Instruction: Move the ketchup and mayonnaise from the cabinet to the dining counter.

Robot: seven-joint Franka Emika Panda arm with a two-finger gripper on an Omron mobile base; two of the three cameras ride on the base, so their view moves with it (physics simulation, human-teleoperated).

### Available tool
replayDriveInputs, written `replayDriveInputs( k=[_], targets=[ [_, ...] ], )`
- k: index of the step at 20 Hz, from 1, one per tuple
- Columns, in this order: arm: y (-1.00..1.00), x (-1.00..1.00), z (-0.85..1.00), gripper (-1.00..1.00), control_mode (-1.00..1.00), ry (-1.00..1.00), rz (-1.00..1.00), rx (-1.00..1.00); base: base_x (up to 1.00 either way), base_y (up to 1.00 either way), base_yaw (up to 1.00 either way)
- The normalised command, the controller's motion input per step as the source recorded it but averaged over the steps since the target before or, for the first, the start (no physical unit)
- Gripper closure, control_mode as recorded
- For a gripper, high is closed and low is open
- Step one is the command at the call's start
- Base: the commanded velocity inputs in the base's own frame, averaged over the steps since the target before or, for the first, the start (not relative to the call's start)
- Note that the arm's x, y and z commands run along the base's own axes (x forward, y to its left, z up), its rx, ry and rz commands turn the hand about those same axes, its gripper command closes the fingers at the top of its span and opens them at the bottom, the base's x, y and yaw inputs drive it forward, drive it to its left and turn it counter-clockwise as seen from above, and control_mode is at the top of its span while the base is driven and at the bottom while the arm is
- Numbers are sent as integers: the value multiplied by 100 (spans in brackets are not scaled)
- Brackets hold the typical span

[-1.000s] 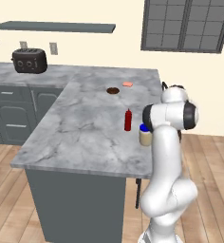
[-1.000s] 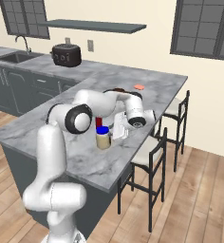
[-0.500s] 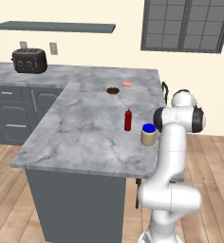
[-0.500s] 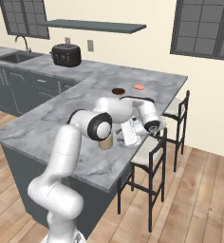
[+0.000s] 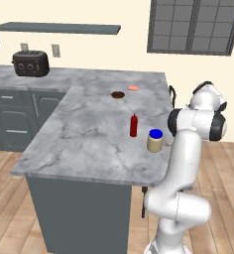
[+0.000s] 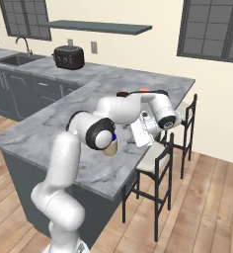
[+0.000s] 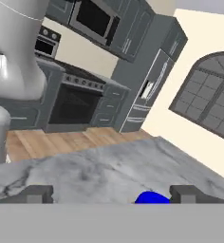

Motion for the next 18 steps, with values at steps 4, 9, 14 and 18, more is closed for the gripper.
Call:
replayDriveInputs(
  k=[4, 9, 14, 18],
  targets=[
    [0, -99, 68, -100, -100, -49, 0, -18, 0, 0, 0],
    [0, -100, 21, -100, -100, -65, 0, -29, 0, 0, 0],
    [0, -100, 7, -100, -100, -68, 0, -33, 0, 0, 0],
    [0, -100, 16, -100, -100, -55, 0, -33, 0, 0, 0]
  ],
)
